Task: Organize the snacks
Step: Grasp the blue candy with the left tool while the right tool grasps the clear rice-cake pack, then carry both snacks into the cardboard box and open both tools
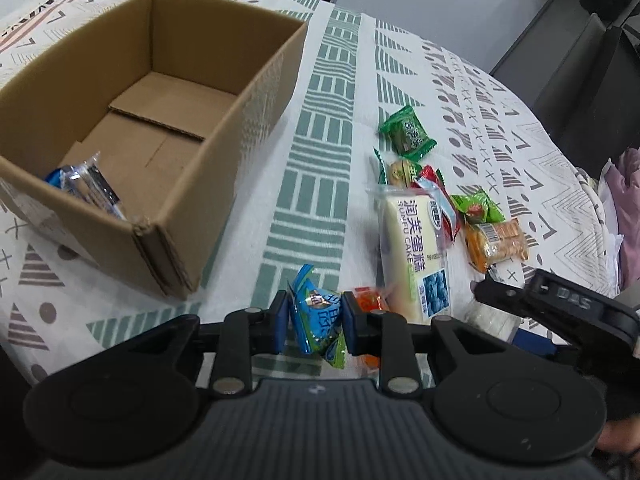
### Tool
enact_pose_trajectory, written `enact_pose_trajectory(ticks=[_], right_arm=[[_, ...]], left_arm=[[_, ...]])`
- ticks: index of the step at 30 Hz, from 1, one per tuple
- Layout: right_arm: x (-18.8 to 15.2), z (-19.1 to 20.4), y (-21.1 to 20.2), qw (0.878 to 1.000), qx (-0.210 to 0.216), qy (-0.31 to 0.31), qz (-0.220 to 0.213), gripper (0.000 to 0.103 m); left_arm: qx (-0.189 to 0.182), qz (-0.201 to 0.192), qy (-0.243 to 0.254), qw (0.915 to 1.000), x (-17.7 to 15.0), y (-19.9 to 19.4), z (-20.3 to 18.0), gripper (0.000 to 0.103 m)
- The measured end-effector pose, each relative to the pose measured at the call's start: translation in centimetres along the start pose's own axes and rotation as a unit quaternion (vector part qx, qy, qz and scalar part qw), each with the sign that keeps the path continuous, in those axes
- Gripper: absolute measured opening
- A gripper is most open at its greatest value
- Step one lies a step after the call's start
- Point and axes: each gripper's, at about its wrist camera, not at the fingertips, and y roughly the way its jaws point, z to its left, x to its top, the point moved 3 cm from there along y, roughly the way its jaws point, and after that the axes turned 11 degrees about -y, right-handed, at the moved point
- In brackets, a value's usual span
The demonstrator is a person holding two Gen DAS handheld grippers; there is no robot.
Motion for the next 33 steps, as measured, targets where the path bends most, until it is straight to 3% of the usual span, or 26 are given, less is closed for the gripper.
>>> enact_pose_trajectory(ticks=[2, 4, 6, 16, 23, 33], right_arm=[[0.1, 0.5, 0.4, 1.0, -0.022, -0.019, 0.001, 0.073], [0.1, 1.1, 0.4, 0.998, -0.05, -0.044, 0.002, 0.053], [-0.2, 1.2, -0.2, 0.998, -0.046, -0.047, 0.001, 0.048], [-0.5, 1.8, -4.9, 0.998, -0.005, -0.035, -0.061, 0.046], [-0.1, 4.0, -7.6, 0.989, 0.042, -0.062, -0.128, 0.046], [-0.7, 6.8, -9.0, 0.98, 0.086, -0.091, -0.154, 0.045]], left_arm=[[0.0, -0.006, 0.003, 1.0, 0.1, -0.3, 0.0, 0.026], [-0.001, -0.01, 0.005, 0.9999, 0.2, -0.5, 0.0, 0.026], [-0.003, -0.012, 0.005, 0.9999, 0.2, -0.8, 0.1, 0.026], [-0.021, -0.041, 0.025, 0.9986, 0.6, -4.5, -0.8, 0.026], [-0.033, -0.073, 0.035, 0.9962, 0.9, -8.1, -1.1, 0.026], [-0.026, -0.112, 0.028, 0.993, 2.3, -11.2, -0.2, 0.026]])
